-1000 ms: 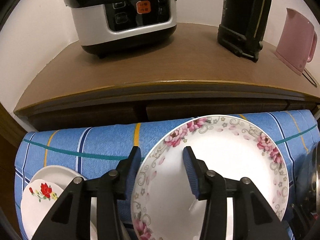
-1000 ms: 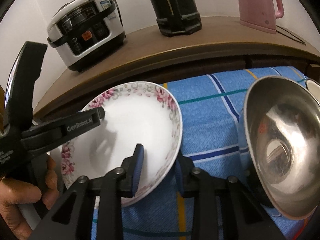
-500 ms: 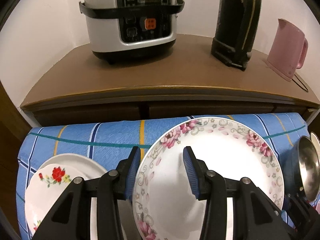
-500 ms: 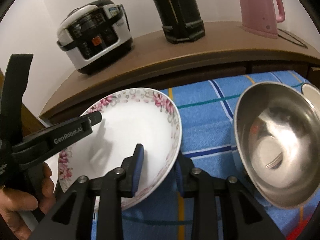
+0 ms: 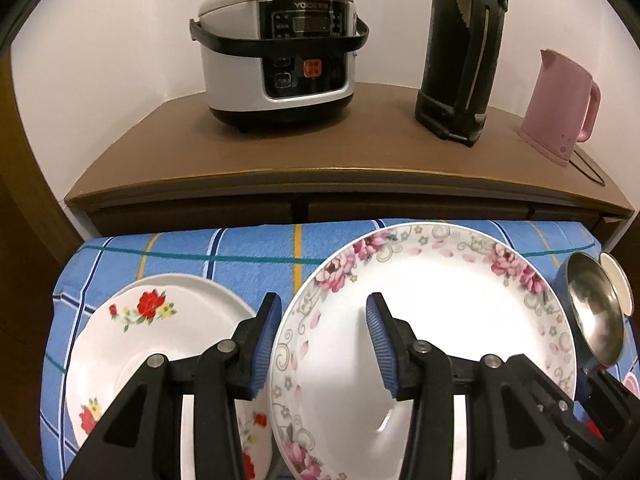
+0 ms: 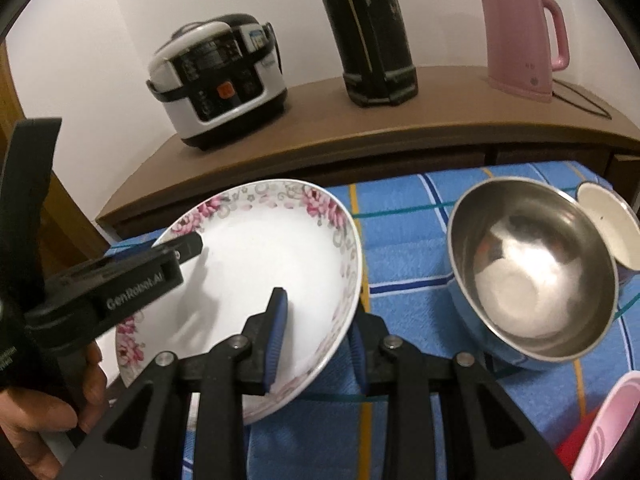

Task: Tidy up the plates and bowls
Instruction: 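Carry the pink-floral plate with the left tool and lower it onto the stack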

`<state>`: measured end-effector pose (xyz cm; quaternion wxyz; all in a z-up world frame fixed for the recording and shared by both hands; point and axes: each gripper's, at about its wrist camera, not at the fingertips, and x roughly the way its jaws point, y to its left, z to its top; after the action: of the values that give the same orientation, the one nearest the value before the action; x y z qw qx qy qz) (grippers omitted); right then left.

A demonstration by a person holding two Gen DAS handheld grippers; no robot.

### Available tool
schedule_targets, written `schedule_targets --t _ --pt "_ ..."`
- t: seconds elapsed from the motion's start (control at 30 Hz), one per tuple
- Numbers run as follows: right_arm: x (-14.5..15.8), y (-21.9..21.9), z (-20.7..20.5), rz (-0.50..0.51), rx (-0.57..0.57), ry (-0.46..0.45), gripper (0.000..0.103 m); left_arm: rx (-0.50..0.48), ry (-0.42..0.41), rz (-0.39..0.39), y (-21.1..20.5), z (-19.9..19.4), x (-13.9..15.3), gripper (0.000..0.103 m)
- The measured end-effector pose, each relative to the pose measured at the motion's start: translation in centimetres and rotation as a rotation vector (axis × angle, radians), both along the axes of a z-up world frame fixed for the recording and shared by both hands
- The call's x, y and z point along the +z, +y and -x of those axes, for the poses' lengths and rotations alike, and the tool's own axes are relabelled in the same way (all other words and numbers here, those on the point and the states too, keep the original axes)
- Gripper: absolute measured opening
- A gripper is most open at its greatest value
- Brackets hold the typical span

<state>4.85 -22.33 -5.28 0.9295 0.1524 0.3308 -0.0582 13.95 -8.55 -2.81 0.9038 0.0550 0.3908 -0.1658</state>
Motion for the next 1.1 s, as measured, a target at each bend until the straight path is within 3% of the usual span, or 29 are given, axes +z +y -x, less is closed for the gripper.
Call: schedule_targets --t 0.67,1.1 --pt "2.0 5.9 1.5 0.013 0.107 -0.040 0.030 0.109 -0.072 0.018 7.6 3.8 2.9 0.047" --pt "1.0 12.2 -0.6 0.029 0.242 -0.038 0.030 0.247 -0.058 0.010 14.7 3.2 1.7 0.046"
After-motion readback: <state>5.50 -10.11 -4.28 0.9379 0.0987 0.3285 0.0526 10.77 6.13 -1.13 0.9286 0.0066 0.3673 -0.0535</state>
